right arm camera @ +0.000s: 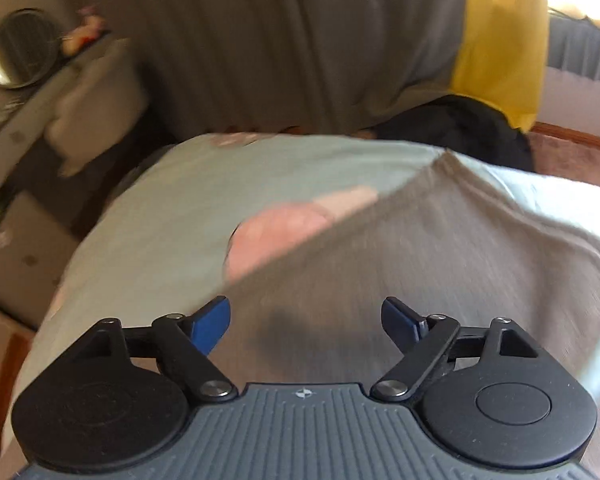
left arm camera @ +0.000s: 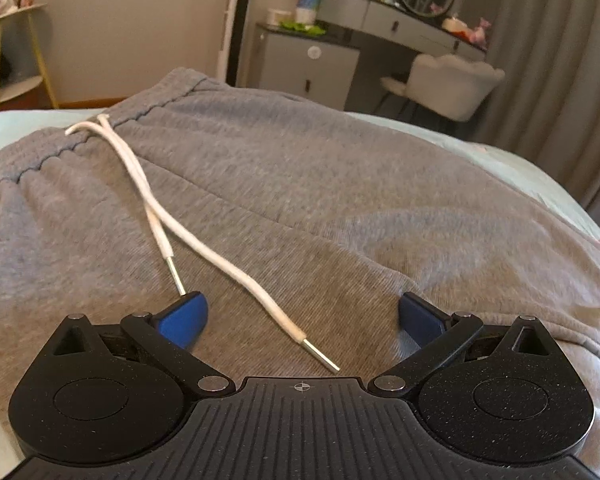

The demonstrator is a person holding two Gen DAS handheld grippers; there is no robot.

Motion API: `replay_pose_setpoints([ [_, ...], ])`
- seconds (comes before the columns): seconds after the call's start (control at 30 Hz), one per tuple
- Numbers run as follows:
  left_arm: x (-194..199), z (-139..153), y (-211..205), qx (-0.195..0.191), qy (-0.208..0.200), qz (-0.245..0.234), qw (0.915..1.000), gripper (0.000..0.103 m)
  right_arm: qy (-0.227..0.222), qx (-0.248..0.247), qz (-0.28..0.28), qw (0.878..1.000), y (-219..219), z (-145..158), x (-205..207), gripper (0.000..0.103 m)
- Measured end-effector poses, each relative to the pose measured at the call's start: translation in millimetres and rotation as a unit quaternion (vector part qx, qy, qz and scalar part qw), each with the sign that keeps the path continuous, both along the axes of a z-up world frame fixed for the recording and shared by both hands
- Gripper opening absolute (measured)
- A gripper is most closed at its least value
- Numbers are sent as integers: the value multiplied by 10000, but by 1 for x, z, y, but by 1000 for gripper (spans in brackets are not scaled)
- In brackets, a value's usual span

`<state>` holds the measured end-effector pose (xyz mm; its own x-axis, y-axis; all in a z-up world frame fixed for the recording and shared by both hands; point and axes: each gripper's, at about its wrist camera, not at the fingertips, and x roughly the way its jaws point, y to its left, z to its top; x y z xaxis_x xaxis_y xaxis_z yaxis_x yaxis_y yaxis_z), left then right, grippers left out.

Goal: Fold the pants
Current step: 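Reach the right tool to the grey pant leg hem and close on it, then lift the gripped hem with the right tool and fold it over the leg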

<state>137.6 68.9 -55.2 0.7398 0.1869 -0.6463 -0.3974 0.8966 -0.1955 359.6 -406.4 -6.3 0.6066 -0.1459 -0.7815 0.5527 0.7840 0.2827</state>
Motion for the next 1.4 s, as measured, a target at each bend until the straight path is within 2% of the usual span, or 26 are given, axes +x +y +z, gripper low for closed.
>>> replay_pose_setpoints([
  [0.07, 1, -2, -2, 58, -73, -15, 10000, 103, 203, -38, -241, 9995, -9, -11, 30, 71],
  [0.17, 3, -5, -5, 126, -189, -59, 9997, 103, 559, 181, -753, 9954, -18, -33, 47, 55],
  [0.23, 2, -6, -5, 136, -264, -62, 9995, 103, 433, 335, -1042, 9931, -26, -39, 49, 55],
  [0.3, 1, -5, -4, 113, -327, -68, 9994, 103, 361, 302, -1085, 9930, -27, -41, 53, 49],
  [0.33, 1, -5, -4, 84, -352, -59, 9993, 103, 429, 231, -1090, 9928, -28, -43, 58, 42],
  [0.37, 1, -5, -3, 56, -353, -56, 9993, 103, 463, 167, -1086, 9929, -28, -45, 57, 34],
  [0.4, 1, -5, -2, 24, -380, -52, 9993, 103, 427, 124, -1121, 9927, -29, -46, 54, 14],
  [0.47, 0, -4, 1, -109, -430, -25, 9990, 103, 396, -3, -1156, 9925, -30, -46, 46, 7],
  [0.6, -3, -1, 9, -369, -510, 47, 9980, 103, -175, -167, -878, 9958, -24, -26, 1, 3],
  [0.67, -3, 1, 12, -490, -545, 67, 9973, 103, -677, -174, -658, 9954, -19, -4, -47, 3],
  [0.73, -5, 3, 17, -673, -648, 122, 9956, 103, -1259, -106, -565, 9904, -14, 14, -118, 3],
  [0.77, -6, 4, 19, -749, -683, 131, 9948, 103, -1397, -48, -577, 9885, -12, 16, -153, 2],
  [0.87, -8, 7, 21, -813, -747, 121, 9938, 103, -1331, -163, -592, 9892, 5, 8, -255, 2],
  [0.9, -8, 9, 21, -811, -746, 73, 9939, 103, -1133, -198, -572, 9917, 11, -3, -285, 2],
  [0.97, -7, 11, 20, -830, -747, -7, 9937, 103, -735, -251, -592, 9952, 13, -27, -318, 3],
  [1.0, -7, 13, 21, -858, -741, -54, 9935, 103, -430, -223, -665, 9966, 11, -39, -328, 7],
  [1.03, -7, 14, 22, -885, -737, -67, 9933, 103, -237, -169, -832, 9961, 6, -46, -336, 7],
  [1.07, -6, 16, 23, -937, -731, -105, 9929, 103, -232, -213, -858, 9958, 4, -47, -340, 7],
  [1.13, -3, 23, 27, -1121, -747, -196, 9907, 103, -399, -713, -438, 9957, 10, -35, -336, 23],
  [1.2, 3, 31, 32, -1313, -722, -234, 9884, 103, -607, -1104, -100, 9920, 16, -23, -327, 62],
  [1.23, 7, 36, 35, -1438, -760, -268, 9863, 103, -690, -1230, 109, 9899, 18, -20, -320, 69],
  [1.3, 20, 45, 40, -1721, -789, -367, 9812, 103, -664, -1574, 623, 9833, 24, -20, -304, 73],
  [1.4, 60, 56, 48, -2043, -713, -607, 9744, 103, -317, -2150, 1236, 9683, 33, -32, -273, 74],
])
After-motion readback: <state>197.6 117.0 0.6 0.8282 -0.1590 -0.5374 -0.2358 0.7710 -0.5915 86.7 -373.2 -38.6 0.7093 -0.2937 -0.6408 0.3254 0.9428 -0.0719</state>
